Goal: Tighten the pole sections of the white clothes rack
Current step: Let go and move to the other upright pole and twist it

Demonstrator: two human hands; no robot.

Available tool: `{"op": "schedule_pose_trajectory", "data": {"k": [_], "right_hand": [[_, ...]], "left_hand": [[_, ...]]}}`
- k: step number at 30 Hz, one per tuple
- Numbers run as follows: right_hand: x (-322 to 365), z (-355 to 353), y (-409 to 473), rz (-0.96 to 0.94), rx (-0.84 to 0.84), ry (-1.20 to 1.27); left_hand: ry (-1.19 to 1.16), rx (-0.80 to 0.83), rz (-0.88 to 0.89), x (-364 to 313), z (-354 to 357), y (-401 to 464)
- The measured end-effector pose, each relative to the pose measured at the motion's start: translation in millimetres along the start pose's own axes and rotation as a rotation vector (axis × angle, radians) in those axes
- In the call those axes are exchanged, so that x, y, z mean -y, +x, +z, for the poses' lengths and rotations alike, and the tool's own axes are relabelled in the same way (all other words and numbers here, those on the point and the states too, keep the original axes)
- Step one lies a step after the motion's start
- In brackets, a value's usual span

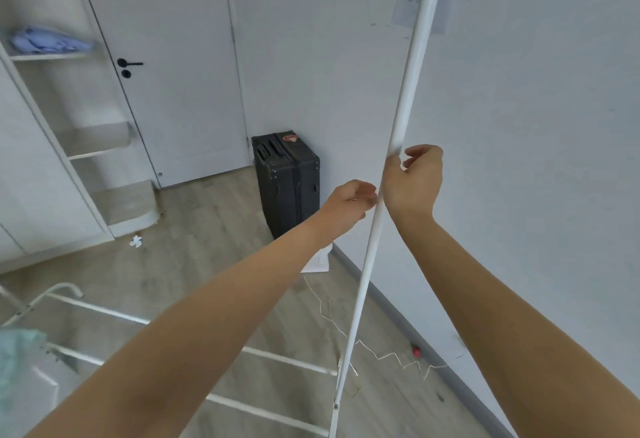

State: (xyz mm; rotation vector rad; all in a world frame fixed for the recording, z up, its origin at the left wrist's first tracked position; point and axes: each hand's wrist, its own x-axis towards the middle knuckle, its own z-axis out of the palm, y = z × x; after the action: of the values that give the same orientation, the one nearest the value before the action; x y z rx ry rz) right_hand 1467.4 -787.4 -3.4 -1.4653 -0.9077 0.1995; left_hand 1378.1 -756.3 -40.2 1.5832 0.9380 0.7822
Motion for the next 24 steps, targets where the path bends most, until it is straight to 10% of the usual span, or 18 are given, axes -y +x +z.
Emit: {"op": "schedule_pose_trajectory", "data": {"k": [8, 24], "right_hand": [[25.0, 87.7, -71.6, 0.155, 0.645, -0.021], [102.6, 374.3, -225.0, 0.238, 1.124, 0.091]], "left_hand": [[0.006, -0.211, -0.103, 37.9, -104.5, -68.0], [-0.081, -0.704, -0.246, 129.2, -428.8, -163.5]]}}
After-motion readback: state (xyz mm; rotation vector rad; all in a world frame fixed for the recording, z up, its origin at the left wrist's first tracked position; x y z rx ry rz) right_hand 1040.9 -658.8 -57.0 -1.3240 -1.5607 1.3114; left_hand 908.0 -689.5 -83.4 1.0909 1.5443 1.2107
